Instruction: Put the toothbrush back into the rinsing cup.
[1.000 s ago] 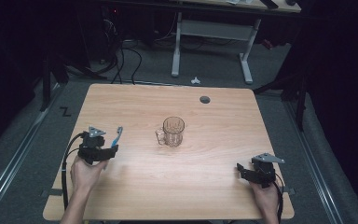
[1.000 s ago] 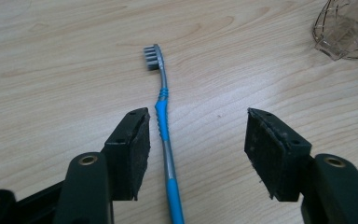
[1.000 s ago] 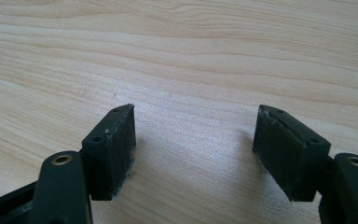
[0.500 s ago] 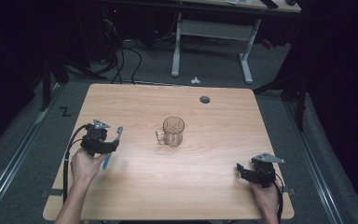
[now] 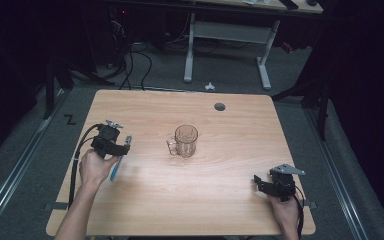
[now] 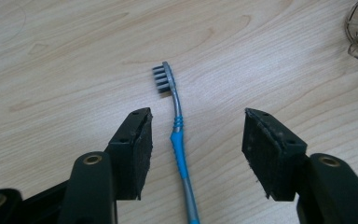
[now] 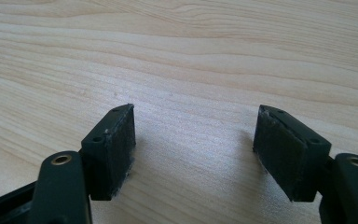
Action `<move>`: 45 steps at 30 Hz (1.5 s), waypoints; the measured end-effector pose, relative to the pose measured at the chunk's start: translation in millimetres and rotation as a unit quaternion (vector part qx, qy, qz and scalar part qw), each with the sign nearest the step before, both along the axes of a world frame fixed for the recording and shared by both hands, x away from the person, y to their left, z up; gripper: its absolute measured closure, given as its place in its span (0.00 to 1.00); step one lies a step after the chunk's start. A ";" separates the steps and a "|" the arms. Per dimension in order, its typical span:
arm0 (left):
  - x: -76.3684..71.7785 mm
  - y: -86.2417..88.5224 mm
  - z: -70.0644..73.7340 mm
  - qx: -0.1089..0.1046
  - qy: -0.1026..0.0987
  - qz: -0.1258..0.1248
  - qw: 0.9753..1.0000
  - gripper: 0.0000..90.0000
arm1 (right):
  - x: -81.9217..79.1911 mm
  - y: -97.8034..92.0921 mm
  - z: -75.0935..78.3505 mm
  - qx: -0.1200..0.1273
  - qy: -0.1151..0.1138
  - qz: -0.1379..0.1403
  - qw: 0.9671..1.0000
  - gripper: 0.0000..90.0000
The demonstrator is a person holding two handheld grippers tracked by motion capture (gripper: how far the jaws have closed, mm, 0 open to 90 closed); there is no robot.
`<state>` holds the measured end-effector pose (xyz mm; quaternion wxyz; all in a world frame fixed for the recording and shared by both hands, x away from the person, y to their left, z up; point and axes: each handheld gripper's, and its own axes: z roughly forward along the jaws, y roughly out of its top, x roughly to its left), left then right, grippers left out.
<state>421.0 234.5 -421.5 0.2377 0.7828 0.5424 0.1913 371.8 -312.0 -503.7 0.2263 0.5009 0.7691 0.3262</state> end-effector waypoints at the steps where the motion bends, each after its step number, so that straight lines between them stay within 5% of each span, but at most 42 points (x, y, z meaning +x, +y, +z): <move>1: 1.4 0.2 -0.3 -0.002 0.002 0.000 1.000 0.48 | -0.2 0.2 0.0 0.000 0.001 -0.001 1.000 0.33; 19: 33.6 0.4 -23.0 0.037 0.081 0.019 0.996 0.58 | -0.3 0.2 0.0 0.001 0.001 -0.001 1.000 0.33; 45: 46.6 -1.9 -44.9 0.041 0.124 0.009 0.991 0.74 | -0.3 0.5 0.0 0.001 0.001 -0.002 1.000 0.33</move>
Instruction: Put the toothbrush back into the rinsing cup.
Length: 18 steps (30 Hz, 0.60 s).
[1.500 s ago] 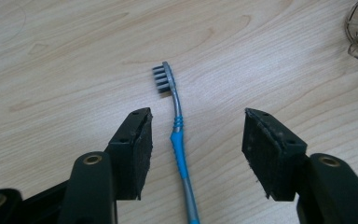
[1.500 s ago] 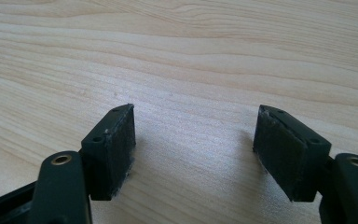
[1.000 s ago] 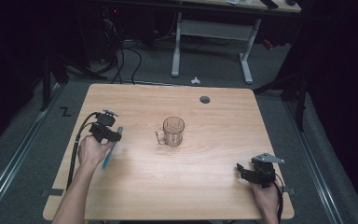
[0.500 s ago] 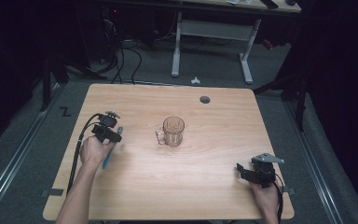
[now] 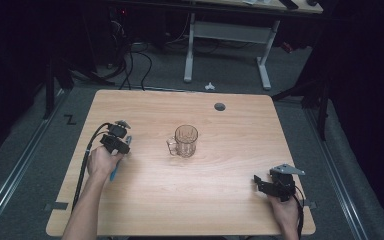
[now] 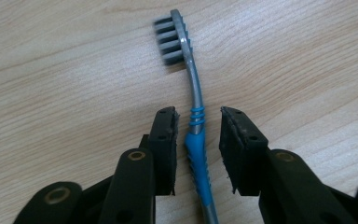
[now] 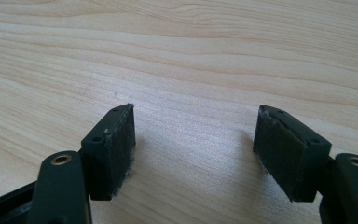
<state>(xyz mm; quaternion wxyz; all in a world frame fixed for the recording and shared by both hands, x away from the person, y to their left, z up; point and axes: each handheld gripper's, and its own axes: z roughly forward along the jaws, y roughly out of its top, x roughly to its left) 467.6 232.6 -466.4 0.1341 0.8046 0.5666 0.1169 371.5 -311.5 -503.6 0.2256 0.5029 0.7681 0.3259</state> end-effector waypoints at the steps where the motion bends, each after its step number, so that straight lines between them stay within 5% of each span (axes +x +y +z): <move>1: 0.0 0.0 0.0 0.000 0.000 0.000 1.000 0.75 | 0.0 0.0 0.0 0.000 0.000 0.000 1.000 0.33; 18: 2.9 2.7 -3.1 -0.015 0.019 0.002 1.000 0.86 | 0.0 -0.1 0.0 0.000 0.000 0.000 1.000 0.33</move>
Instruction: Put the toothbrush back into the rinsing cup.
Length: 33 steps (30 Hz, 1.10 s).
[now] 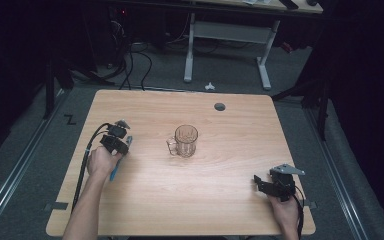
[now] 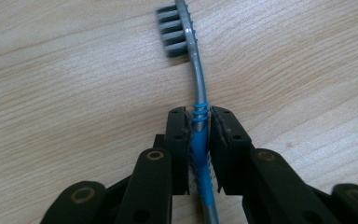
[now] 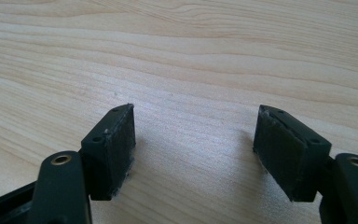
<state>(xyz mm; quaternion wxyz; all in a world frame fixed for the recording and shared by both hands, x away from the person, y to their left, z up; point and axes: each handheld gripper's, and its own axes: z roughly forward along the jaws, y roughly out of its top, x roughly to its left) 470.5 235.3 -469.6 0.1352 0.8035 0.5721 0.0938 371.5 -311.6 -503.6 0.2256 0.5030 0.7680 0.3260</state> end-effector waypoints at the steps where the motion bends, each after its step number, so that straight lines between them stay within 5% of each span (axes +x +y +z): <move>1: 0.1 0.1 0.0 0.000 0.000 0.000 1.000 0.87 | 0.0 0.0 0.0 0.000 0.000 0.000 1.000 0.33; 33: -5.6 -1.8 8.7 0.002 -0.012 -0.011 1.000 0.88 | 0.1 -0.2 0.0 0.000 0.000 0.000 1.000 0.33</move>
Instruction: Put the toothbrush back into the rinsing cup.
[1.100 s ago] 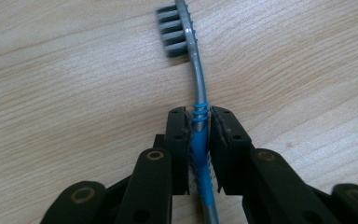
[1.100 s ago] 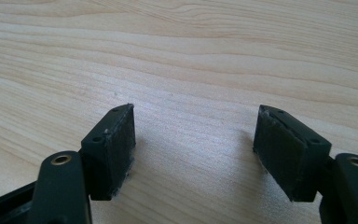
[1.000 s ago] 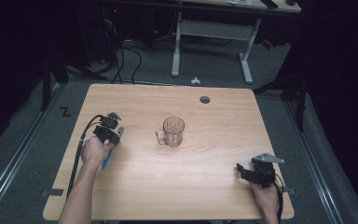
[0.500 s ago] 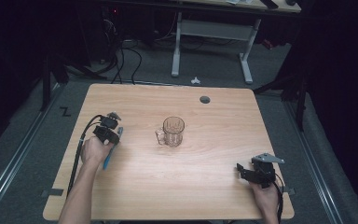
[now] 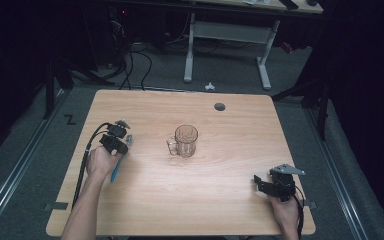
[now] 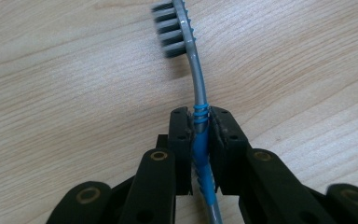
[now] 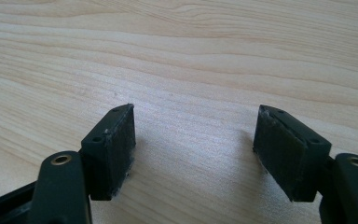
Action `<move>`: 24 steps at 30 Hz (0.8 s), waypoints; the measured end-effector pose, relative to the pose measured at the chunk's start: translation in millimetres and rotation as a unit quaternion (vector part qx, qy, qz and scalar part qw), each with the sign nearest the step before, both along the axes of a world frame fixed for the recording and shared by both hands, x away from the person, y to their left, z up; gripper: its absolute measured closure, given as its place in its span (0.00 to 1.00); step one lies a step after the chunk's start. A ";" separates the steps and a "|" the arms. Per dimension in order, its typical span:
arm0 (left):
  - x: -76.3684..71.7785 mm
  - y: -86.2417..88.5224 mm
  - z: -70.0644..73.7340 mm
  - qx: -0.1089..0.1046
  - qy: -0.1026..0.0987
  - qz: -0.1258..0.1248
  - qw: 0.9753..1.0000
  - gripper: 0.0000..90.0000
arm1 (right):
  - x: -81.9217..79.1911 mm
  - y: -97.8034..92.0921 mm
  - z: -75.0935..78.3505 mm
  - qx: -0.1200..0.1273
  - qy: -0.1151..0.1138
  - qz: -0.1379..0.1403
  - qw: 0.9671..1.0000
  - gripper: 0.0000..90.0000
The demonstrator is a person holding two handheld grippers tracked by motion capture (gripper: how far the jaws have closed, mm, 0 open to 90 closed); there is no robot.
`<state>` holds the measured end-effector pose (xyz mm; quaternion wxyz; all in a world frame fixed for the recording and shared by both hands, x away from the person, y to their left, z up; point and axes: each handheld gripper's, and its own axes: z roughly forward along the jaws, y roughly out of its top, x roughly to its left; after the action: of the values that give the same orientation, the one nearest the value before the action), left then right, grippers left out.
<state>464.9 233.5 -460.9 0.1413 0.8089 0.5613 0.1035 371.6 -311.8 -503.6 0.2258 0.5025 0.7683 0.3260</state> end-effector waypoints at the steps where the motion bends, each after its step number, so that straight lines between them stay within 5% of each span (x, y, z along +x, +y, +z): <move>1: -0.5 -0.1 1.0 -0.003 -0.001 0.001 1.000 0.88 | 0.0 0.0 0.0 0.000 0.000 0.000 1.000 0.33; 24: -16.1 1.4 25.7 -0.034 -0.031 -0.008 0.999 0.88 | 0.0 0.0 0.0 0.000 0.000 0.000 1.000 0.33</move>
<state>448.8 234.9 -435.2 0.1873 0.8042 0.5536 0.1082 371.6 -311.7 -503.6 0.2260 0.5024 0.7684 0.3258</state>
